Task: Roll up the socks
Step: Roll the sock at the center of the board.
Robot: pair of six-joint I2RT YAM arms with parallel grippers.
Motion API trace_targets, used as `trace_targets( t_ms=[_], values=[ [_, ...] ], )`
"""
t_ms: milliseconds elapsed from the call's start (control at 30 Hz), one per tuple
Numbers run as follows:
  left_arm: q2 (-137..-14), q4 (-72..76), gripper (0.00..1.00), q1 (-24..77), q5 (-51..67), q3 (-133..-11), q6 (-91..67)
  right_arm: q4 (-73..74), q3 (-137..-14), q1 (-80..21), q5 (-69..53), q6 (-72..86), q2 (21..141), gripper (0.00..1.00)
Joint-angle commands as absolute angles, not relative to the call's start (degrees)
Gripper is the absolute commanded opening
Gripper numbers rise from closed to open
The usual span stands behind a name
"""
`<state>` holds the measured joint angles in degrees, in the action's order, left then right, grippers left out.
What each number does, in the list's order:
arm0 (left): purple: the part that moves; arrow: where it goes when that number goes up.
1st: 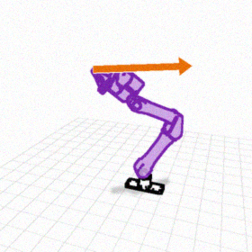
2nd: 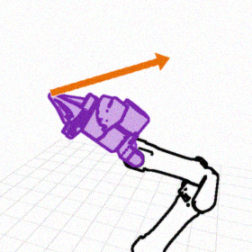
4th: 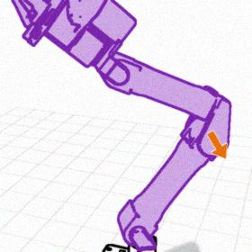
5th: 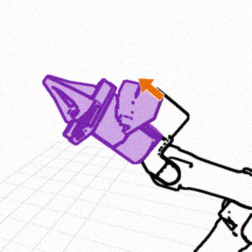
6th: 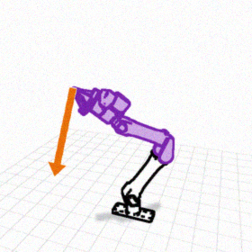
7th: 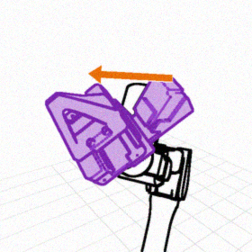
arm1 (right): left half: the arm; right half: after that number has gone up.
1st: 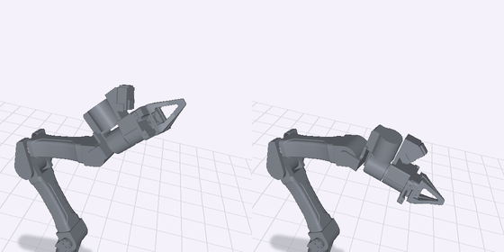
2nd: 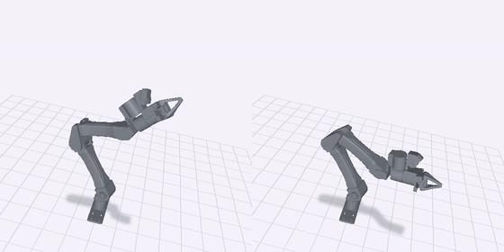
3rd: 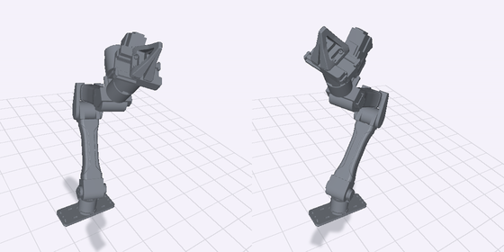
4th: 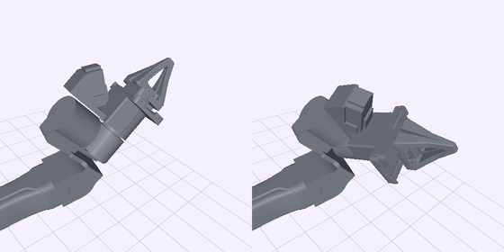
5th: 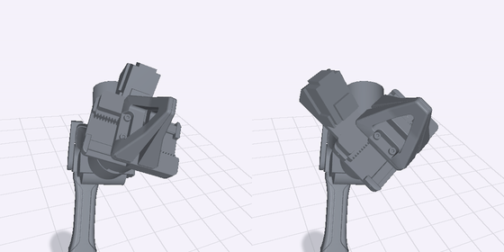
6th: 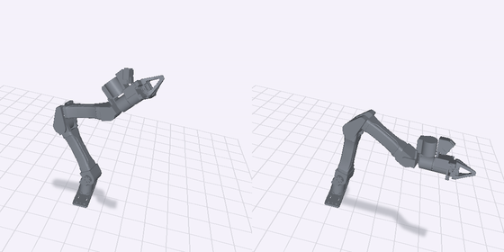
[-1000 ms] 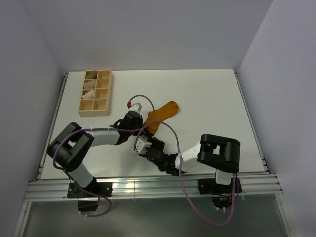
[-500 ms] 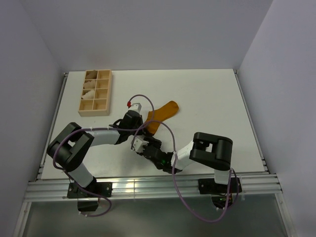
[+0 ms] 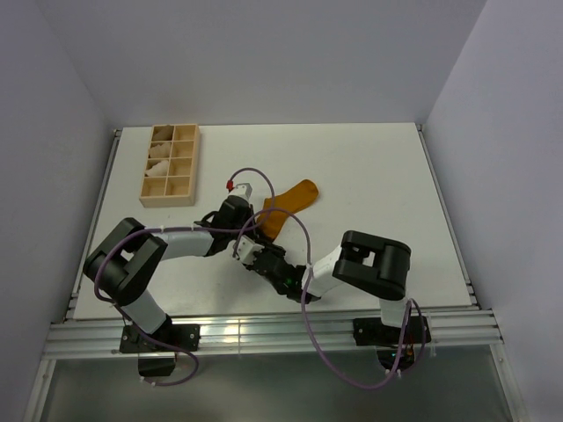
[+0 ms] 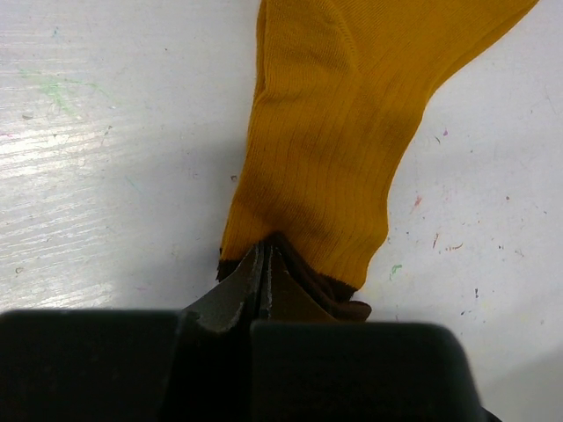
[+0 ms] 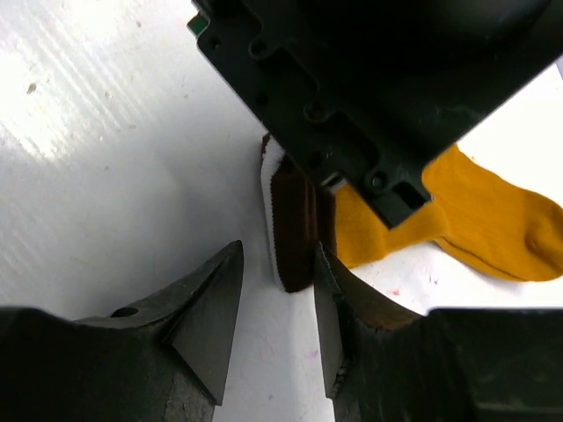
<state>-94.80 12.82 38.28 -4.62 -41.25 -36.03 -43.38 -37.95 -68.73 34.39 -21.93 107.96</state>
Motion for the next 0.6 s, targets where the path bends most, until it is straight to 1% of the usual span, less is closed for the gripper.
trace_targets(
  t_ms=[0,200,300,400,500,567],
  values=[
    [-96.9,7.0,0.0,38.4,-1.9,-41.5,-34.8,-41.9,-39.3,-67.9,32.3,-20.1,110.4,0.45],
    [-96.4,7.2,0.0,38.3,-0.9,-41.1,-35.1,-40.3,-40.1,-67.0,31.5,-19.3,111.1,0.36],
    [-96.2,7.5,0.0,38.1,-0.5,-41.0,-35.2,-39.1,-40.2,-66.5,30.7,-18.3,110.9,0.3],
    [-96.0,7.9,0.0,37.8,0.6,-40.7,-35.3,-37.6,-40.4,-65.9,29.4,-17.4,110.7,0.22],
    [-95.8,7.8,0.0,37.5,1.1,-40.8,-35.4,-36.6,-40.7,-65.4,28.5,-16.5,110.4,0.19],
    [-95.5,7.7,0.0,37.4,1.1,-40.7,-35.6,-35.8,-40.9,-65.2,27.5,-16.0,110.3,0.13]
  ],
)
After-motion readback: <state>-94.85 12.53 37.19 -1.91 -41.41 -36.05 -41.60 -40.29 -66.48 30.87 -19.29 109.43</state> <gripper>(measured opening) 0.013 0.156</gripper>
